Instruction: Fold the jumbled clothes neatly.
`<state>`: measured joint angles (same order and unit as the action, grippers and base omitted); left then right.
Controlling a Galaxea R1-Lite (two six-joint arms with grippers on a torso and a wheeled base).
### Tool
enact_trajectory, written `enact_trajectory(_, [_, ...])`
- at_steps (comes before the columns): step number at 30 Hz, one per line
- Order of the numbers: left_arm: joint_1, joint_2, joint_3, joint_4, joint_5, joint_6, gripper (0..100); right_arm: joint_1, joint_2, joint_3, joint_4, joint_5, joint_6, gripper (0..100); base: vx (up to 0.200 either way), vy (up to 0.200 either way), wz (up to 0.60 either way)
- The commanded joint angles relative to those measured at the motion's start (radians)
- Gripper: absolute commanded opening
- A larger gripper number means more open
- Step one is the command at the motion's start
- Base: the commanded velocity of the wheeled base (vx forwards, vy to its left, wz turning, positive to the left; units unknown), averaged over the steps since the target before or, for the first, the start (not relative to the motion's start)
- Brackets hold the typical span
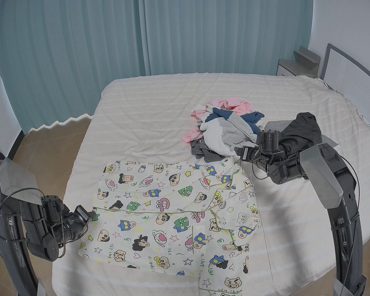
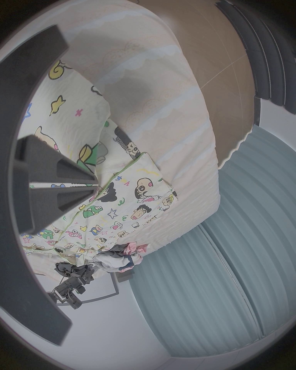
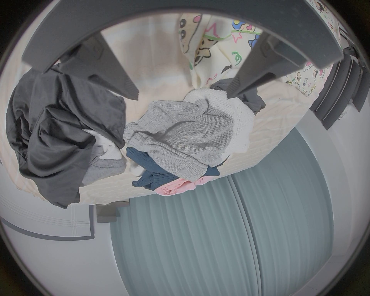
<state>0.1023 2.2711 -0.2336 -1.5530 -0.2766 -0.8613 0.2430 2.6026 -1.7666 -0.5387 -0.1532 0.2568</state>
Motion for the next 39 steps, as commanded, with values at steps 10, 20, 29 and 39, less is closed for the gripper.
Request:
enact_trajectory(10, [-0.001, -0.001, 0.0, -0.018, -0.001, -0.001, 0, -0.001, -0.269, 0.558, -0.081, 0.113, 0.202, 100, 0.0, 0.0, 0.0])
enact_trajectory(20, [-0.003, -0.001, 0.0, -0.018, -0.001, -0.001, 0, 0.022, -0.415, 0.862, -0.09, 0.207, 0.386, 100, 0.0, 0.0, 0.0])
enact_trajectory(29, [-0.003, -0.002, 0.0, -0.018, -0.001, -0.001, 0, 0.059, -0.461, 1.023, -0.096, 0.234, 0.455, 100, 0.0, 0.0, 0.0])
enact_trajectory(39, [-0.004, -0.001, 0.002, -0.018, 0.0, 0.001, 0, 0.122, -0.444, 1.115, -0.21, 0.233, 0.53, 100, 0.0, 0.0, 0.0])
